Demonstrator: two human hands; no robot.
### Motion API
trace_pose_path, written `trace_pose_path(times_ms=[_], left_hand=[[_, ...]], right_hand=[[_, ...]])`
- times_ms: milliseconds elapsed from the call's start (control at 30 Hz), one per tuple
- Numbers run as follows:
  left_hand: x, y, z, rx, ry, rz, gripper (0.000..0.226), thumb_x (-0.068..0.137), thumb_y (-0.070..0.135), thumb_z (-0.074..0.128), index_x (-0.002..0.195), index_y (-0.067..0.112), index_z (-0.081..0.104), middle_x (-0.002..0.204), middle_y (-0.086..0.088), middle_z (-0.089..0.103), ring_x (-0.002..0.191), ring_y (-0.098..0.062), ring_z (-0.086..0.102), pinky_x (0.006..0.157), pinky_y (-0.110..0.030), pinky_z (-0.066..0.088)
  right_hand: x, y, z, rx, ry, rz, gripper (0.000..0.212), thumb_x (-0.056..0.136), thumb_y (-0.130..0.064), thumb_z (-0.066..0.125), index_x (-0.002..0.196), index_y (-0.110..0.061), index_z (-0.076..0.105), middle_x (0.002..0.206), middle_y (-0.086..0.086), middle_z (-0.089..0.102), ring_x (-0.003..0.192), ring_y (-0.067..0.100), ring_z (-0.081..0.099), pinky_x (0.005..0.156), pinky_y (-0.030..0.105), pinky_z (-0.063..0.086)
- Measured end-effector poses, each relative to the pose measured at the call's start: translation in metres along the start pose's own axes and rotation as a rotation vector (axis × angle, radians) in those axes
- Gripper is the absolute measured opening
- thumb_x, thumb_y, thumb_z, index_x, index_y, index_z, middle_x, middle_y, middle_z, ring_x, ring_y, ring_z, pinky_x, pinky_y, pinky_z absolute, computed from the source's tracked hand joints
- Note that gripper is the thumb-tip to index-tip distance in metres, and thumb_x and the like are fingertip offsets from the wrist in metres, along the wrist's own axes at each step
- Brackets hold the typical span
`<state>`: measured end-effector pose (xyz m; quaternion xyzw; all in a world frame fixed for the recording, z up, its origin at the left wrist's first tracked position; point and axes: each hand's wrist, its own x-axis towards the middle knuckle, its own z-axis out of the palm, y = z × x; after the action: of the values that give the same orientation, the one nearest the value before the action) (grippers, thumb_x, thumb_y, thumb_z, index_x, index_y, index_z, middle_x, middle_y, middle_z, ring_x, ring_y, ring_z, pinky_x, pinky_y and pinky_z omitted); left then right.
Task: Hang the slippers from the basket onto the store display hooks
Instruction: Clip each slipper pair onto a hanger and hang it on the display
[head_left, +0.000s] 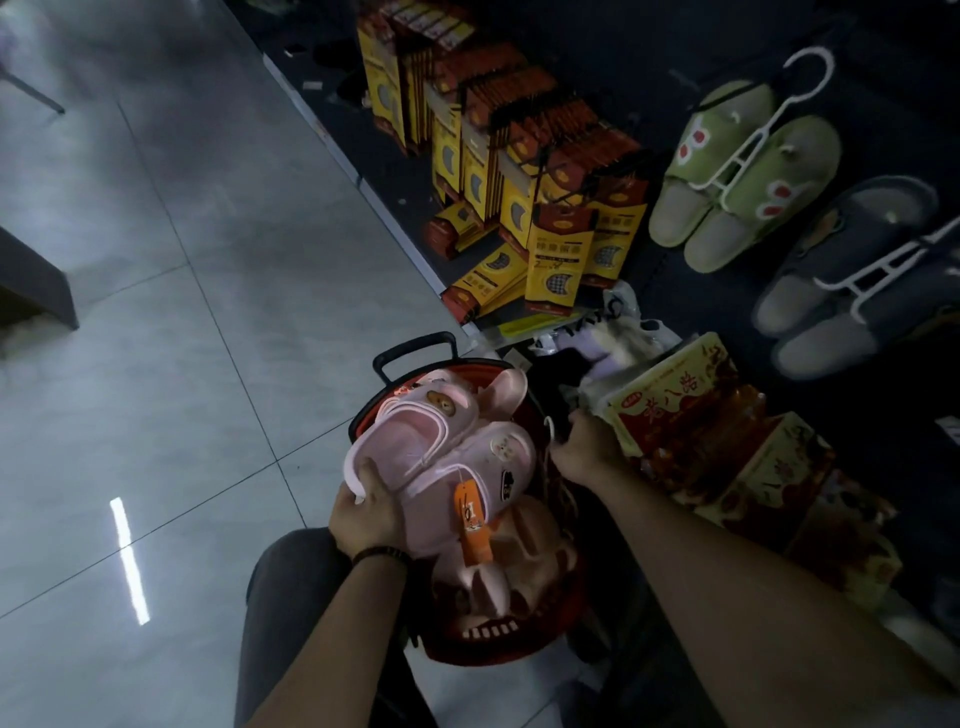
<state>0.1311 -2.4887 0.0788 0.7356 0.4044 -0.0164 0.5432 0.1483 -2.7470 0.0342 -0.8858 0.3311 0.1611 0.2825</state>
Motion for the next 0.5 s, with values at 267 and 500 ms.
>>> trace_pose_path(times_ms=[267, 500], left_hand=[[0.004, -0.002, -0.011, 0.057, -0.048, 0.043, 0.05, 0.104, 0.048, 0.049, 0.123, 0.007, 0.072, 0.123, -0.022, 0.07, 0.118, -0.042, 0.06, 0.091, -0.037, 0.044], [0.003, 0.008, -0.026, 0.086, -0.019, 0.086, 0.054, 0.105, 0.049, 0.045, 0.12, 0.005, 0.072, 0.122, -0.027, 0.069, 0.12, -0.044, 0.058, 0.098, -0.042, 0.044]], right_hand=[[0.019, 0.0, 0.028, 0.119, -0.105, 0.011, 0.032, 0.093, -0.036, 0.071, 0.079, -0.009, 0.079, 0.088, 0.012, 0.078, 0.086, 0.033, 0.073, 0.077, 0.034, 0.055], [0.016, -0.005, 0.023, 0.13, -0.066, 0.051, 0.04, 0.09, -0.051, 0.074, 0.097, -0.011, 0.076, 0.093, 0.008, 0.075, 0.088, 0.03, 0.073, 0.073, 0.031, 0.052]])
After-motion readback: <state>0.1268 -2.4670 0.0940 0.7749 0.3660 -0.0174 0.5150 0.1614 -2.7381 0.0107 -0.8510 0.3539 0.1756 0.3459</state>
